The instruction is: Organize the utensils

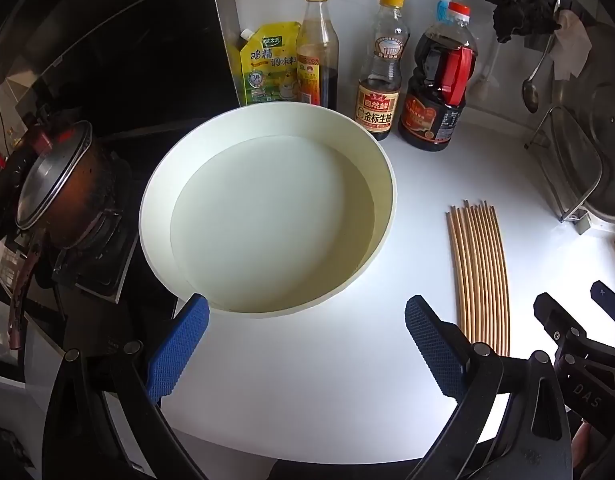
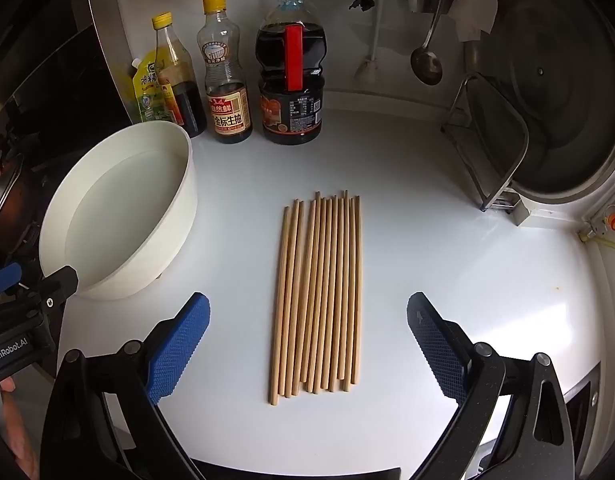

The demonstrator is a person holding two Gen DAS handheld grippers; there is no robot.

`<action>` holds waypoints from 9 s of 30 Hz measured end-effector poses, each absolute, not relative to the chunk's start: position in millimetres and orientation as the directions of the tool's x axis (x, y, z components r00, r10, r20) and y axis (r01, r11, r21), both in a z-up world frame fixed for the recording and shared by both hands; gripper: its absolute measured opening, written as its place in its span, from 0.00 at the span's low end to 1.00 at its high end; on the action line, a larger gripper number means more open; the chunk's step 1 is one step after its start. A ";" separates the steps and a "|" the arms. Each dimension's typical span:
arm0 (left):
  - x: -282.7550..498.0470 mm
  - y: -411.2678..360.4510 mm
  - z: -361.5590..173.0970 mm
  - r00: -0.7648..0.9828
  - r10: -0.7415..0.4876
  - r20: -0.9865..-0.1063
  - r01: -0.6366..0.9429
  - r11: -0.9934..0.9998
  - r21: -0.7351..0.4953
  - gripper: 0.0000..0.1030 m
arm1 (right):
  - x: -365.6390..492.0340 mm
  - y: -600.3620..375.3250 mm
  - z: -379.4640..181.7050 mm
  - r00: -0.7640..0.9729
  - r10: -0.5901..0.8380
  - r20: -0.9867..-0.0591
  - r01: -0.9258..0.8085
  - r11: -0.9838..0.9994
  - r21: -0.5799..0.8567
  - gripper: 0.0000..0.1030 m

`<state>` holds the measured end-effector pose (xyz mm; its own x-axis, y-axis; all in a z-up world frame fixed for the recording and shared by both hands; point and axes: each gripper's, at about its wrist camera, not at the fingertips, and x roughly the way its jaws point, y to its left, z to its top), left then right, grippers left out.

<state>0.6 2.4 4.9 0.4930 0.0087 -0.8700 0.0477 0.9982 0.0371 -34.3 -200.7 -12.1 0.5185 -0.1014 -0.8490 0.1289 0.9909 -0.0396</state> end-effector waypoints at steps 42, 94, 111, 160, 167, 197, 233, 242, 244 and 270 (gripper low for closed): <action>1.1 -2.1 6.4 0.492 0.013 -0.870 0.050 0.998 0.043 0.94 | -35.0 -203.0 -10.5 0.523 -0.100 -0.847 0.131 0.991 -0.036 0.92; -5.3 -76.8 -33.7 0.533 -0.144 -0.834 0.196 0.980 -0.044 0.94 | -52.8 -295.9 -64.2 0.564 -0.043 -0.825 0.155 0.986 0.055 0.92; 8.0 -110.2 -91.5 0.518 -0.135 -0.845 0.150 0.987 -0.065 0.94 | -21.4 -312.5 -129.5 0.516 -0.088 -0.852 0.147 0.989 -0.013 0.92; 16.0 -137.2 -135.5 0.459 -0.013 -0.888 0.145 0.987 0.061 0.95 | -10.8 -321.0 -151.1 0.498 -0.161 -0.852 0.138 0.985 -0.105 0.92; 22.6 -132.5 -138.2 0.444 0.016 -0.896 0.117 0.990 0.076 0.95 | -9.7 -321.1 -151.1 0.512 -0.165 -0.843 0.133 0.985 -0.112 0.92; 31.2 -147.5 -128.4 0.434 -0.098 -0.896 0.239 0.971 0.009 0.07 | 6.3 -302.8 -144.9 0.524 -0.012 -0.852 -0.005 1.000 -0.017 0.06; 132.9 107.7 -35.0 0.470 -0.047 -0.881 -0.008 0.998 -0.058 0.07 | 134.3 -46.4 -53.3 0.472 0.314 -0.824 -0.277 0.940 0.199 0.06; 147.9 113.0 -67.2 0.404 -0.071 -0.912 0.017 0.997 -0.070 0.07 | 147.7 -32.1 -88.1 0.396 0.264 -0.880 -0.226 0.956 0.186 0.06; 149.7 114.2 -71.1 0.396 -0.076 -0.915 0.021 0.997 -0.073 0.07 | 148.2 -31.2 -92.3 0.394 0.259 -0.882 -0.223 0.958 0.181 0.06; 114.3 124.2 -40.6 0.463 0.000 -0.887 -0.081 0.996 -0.043 0.62 | 124.7 -41.6 -63.6 0.466 0.243 -0.851 -0.244 0.960 0.140 0.24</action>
